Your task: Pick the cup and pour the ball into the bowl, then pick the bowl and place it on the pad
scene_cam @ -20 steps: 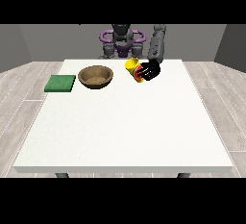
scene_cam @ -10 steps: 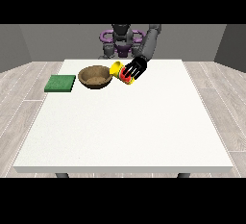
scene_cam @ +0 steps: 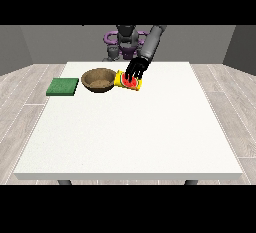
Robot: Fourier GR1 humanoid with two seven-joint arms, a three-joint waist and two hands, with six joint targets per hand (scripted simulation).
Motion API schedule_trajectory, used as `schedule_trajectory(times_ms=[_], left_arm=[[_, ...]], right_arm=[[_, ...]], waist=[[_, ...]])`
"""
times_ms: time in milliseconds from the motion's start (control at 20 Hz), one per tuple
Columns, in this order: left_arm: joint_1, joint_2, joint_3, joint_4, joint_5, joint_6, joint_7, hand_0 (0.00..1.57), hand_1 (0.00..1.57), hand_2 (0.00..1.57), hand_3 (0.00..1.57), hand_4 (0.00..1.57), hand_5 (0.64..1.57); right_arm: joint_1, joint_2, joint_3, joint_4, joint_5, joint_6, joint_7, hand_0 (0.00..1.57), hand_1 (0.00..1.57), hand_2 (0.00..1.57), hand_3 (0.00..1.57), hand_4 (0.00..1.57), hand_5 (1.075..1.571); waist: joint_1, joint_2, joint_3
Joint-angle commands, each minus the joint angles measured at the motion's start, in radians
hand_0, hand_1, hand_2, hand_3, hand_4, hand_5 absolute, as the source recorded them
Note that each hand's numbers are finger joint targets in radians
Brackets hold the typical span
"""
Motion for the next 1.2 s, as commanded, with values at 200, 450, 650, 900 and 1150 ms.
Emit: schedule_trajectory(times_ms=[200, 450, 650, 900, 1150], left_arm=[[-0.077, -0.157, -0.264, 0.165, -0.352, -0.038, 0.3, 1.31, 1.31, 1.4, 1.41, 0.95, 1.47], [-0.134, -0.125, -0.427, 0.245, -0.548, -0.14, 0.415, 1.49, 1.49, 1.57, 1.57, 0.94, 1.518], [-0.168, -0.213, -0.536, 0.232, -0.662, -0.278, 0.516, 1.5, 1.5, 1.57, 1.57, 1.06, 1.498], [-0.108, -0.216, -0.558, 0.059, -0.679, -0.424, 0.512, 1.5, 1.5, 1.57, 1.57, 1.05, 1.511], [-0.038, -0.178, -0.361, -0.019, -0.473, -0.256, 0.437, 1.42, 1.42, 1.57, 1.57, 0.94, 1.51]], right_arm=[[0.002, 0.05, 0.047, 0.109, 0.082, -0.049, -0.011, 0.0, 0.0, 0.0, 0.0, 0.38, 1.566], [0.056, 0.028, 0.005, 0.17, 0.051, 0.003, -0.051, 0.0, 0.0, 0.0, 0.0, 0.38, 1.565], [0.075, 0.023, 0.009, 0.234, 0.054, 0.043, -0.08, 0.0, 0.0, 0.0, 0.0, 0.38, 1.566], [0.05, 0.02, -0.017, 0.298, 0.067, 0.022, -0.091, 0.0, 0.0, 0.0, 0.0, 0.39, 1.566], [0.082, 0.039, -0.014, 0.263, 0.086, -0.004, -0.109, 0.0, 0.0, 0.0, 0.0, 0.36, 1.564]], waist=[[0.061, -0.101, 0.0], [0.07, -0.176, 0.0011], [0.065, -0.203, 0.0], [0.109, -0.233, -0.0019], [0.165, -0.207, -0.0043]])
